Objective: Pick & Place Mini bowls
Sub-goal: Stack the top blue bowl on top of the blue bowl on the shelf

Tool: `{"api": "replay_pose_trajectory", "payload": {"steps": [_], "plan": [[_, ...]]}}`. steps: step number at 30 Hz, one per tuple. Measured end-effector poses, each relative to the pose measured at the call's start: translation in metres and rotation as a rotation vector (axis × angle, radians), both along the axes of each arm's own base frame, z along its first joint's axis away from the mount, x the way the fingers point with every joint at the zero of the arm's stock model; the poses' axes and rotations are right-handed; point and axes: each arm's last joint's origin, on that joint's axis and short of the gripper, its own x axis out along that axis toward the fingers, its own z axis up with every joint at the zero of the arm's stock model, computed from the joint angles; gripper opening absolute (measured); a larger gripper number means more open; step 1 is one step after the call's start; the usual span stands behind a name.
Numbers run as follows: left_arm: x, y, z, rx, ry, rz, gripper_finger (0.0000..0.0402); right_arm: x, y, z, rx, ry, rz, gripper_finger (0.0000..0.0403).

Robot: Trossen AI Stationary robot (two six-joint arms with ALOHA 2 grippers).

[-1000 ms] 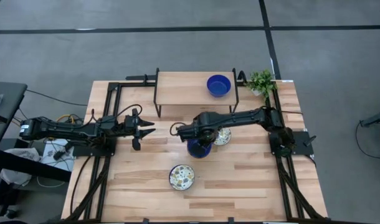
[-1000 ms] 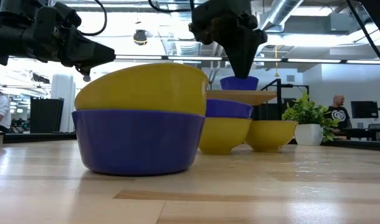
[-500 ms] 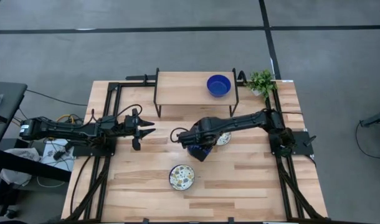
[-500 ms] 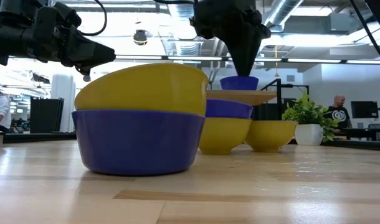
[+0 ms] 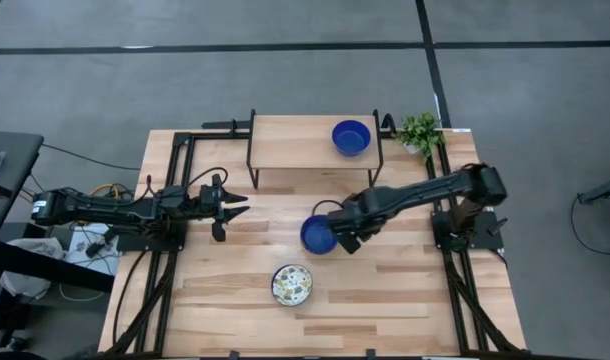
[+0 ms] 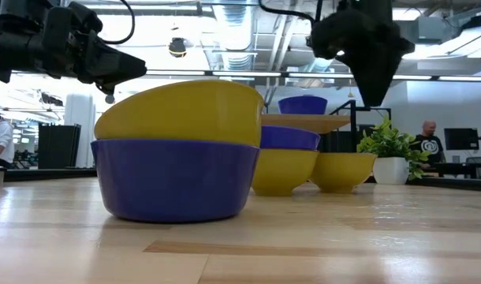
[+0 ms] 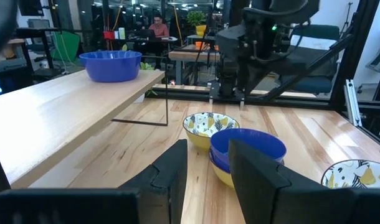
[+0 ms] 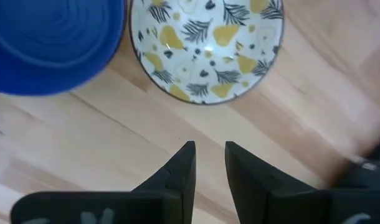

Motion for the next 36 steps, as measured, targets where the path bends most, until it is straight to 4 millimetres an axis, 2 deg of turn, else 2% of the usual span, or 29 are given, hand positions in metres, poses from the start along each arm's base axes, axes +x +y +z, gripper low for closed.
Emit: {"api": "replay_pose_trajectory", "payload": {"steps": [3,7,19,29,36], "plan": [[0.000,0.000,0.001,0.000,-0.009,0.000,0.0116,-0.008,-0.004,-0.005,0.018,-0.085,-0.021,0.0077],[0.000,0.000,0.003,0.001,-0.027,0.000,0.0116,-0.009,-0.009,-0.013,0.045,-0.174,-0.025,0.0077],[-0.001,0.000,0.005,0.001,-0.052,-0.001,0.0116,0.012,-0.017,-0.018,0.094,-0.332,0.000,0.0077],[-0.001,0.000,0.005,0.001,-0.054,0.000,0.0116,0.035,-0.026,-0.034,0.220,-0.395,-0.029,0.0077],[-0.001,0.000,0.006,0.002,-0.057,0.000,0.0116,0.036,-0.028,-0.035,0.239,-0.401,-0.067,0.0077]]}}
